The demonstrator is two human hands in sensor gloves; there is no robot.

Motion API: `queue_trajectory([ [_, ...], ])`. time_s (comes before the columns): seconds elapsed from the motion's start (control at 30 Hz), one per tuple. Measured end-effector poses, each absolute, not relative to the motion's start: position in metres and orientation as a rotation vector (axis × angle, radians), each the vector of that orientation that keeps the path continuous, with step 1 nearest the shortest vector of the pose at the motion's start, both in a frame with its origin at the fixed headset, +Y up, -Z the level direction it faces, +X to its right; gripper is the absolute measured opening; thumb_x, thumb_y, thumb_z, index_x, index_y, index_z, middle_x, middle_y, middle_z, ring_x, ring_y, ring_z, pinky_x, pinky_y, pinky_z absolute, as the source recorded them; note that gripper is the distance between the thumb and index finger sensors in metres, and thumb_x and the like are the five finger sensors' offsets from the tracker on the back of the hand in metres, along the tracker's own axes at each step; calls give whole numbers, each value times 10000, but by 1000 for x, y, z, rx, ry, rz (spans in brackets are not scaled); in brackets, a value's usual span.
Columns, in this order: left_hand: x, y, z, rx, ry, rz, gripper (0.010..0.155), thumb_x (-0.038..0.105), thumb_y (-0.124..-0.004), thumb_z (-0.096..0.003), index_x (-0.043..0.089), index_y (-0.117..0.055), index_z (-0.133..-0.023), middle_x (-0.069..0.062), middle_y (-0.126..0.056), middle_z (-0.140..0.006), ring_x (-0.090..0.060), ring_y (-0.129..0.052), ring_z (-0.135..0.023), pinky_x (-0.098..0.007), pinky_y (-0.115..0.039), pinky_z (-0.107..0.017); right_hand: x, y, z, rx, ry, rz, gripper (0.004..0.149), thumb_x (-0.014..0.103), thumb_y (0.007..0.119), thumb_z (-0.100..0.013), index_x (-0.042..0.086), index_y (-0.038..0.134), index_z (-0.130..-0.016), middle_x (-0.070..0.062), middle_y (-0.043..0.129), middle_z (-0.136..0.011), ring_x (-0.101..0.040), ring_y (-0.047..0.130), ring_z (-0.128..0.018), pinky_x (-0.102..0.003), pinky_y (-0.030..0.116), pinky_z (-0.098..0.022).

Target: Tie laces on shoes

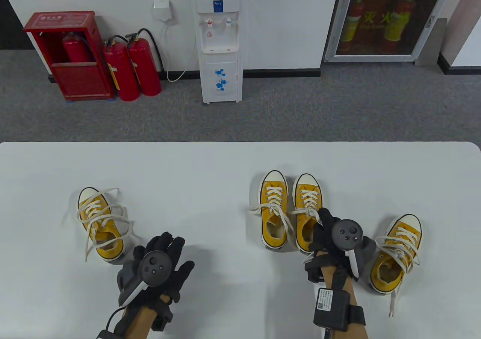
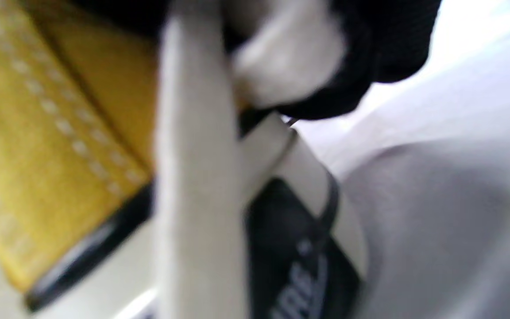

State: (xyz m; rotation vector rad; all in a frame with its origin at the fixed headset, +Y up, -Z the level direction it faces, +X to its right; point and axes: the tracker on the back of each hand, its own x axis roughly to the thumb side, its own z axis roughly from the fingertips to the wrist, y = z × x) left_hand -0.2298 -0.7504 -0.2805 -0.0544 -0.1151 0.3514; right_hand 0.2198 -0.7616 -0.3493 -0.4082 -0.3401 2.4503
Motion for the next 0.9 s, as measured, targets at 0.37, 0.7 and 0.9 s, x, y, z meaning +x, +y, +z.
queue_trajectory([
  [0.37,-224,-747,-277,-36,-144,350,776,661,-650,-472,294,-484,-1136,-109,-389,-1242,-467,-421,-1154,-794,-247,-734,193,-735,-322,-293,-415,2564,705,468,795,-453,174,588,-1061,-114,446,-1110,-434,525,-1026,-704,368,-701],
  [0.7,-223,-747,-277,-30,-158,350,776,663,-649,-472,297,-480,-1136,-106,-385,-1243,-466,-415,-1156,-794,-245,-733,126,-715,-297,89,-381,2761,831,581,782,-424,217,474,-1105,-66,268,-1168,-463,249,-1095,-748,178,-690],
  [0.9,-224,-746,-277,-29,-148,352,779,663,-649,-472,296,-479,-1137,-106,-382,-1244,-467,-410,-1157,-797,-231,-730,92,-718,-277,264,-306,2811,872,633,742,-411,226,430,-1116,-60,223,-1173,-457,219,-1101,-746,173,-696],
])
